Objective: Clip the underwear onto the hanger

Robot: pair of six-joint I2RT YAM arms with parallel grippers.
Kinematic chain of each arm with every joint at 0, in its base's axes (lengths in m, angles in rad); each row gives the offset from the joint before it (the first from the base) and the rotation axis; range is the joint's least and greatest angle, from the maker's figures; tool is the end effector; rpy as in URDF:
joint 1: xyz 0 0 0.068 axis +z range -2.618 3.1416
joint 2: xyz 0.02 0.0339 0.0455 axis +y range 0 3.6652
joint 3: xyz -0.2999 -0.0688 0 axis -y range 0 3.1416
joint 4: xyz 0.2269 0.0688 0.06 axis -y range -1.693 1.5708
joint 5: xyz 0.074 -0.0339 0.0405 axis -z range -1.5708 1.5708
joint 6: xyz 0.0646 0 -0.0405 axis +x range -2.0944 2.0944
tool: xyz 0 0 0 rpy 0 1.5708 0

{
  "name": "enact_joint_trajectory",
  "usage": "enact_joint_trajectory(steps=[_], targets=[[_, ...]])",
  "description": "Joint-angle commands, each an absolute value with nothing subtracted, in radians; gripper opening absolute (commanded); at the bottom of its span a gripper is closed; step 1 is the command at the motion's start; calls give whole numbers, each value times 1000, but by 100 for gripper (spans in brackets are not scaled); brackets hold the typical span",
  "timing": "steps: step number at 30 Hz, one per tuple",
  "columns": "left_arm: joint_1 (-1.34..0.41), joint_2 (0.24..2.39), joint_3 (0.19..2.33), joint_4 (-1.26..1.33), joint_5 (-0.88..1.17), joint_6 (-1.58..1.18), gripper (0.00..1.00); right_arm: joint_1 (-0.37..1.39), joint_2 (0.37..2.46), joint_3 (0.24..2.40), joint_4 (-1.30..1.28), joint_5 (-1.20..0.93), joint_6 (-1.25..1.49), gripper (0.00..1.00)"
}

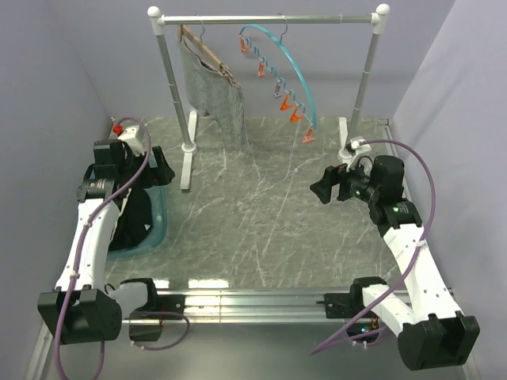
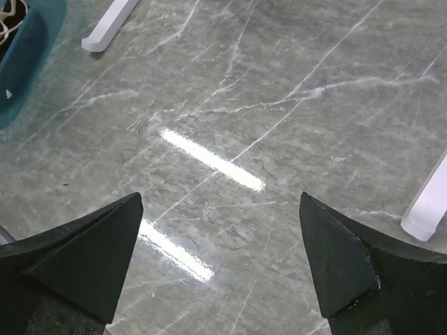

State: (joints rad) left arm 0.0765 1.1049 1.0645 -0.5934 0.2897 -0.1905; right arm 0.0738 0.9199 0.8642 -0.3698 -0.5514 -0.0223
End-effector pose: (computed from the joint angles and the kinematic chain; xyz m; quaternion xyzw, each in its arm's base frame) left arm 0.2247 -0.0013 0.3517 -0.0529 0.8837 -0.1540 0.4388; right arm 0.1827 0.0474 0.3461 -0.1862 0.8007 0.2421 0.5153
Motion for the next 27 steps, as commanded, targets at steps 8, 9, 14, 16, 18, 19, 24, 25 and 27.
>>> enact_joint_trajectory(steps=[8, 9, 14, 16, 18, 19, 24, 25, 27], targets=[[207, 1367, 1431, -833, 238, 113, 99, 80, 1094, 1014, -522, -568, -94, 100], [256, 1409, 1454, -853, 256, 174, 99, 80, 1094, 1005, -506, -569, -92, 100], [340, 1544, 1572, -952, 233, 290, 95, 83, 1106, 991, -472, -586, -72, 100], [348, 1566, 1562, -947, 207, 322, 93, 83, 1121, 991, -465, -587, -72, 100], [348, 1586, 1540, -922, 180, 334, 92, 83, 1129, 983, -448, -584, -66, 100], [348, 1591, 1511, -905, 169, 333, 92, 83, 1132, 985, -446, -586, -64, 100], [348, 1624, 1422, -769, 118, 264, 90, 83, 1141, 991, -445, -589, -71, 100], [347, 1632, 1405, -753, 115, 249, 89, 83, 1141, 989, -446, -588, -72, 100], [348, 1660, 1394, -715, 115, 209, 87, 83, 1135, 982, -446, -586, -75, 100]])
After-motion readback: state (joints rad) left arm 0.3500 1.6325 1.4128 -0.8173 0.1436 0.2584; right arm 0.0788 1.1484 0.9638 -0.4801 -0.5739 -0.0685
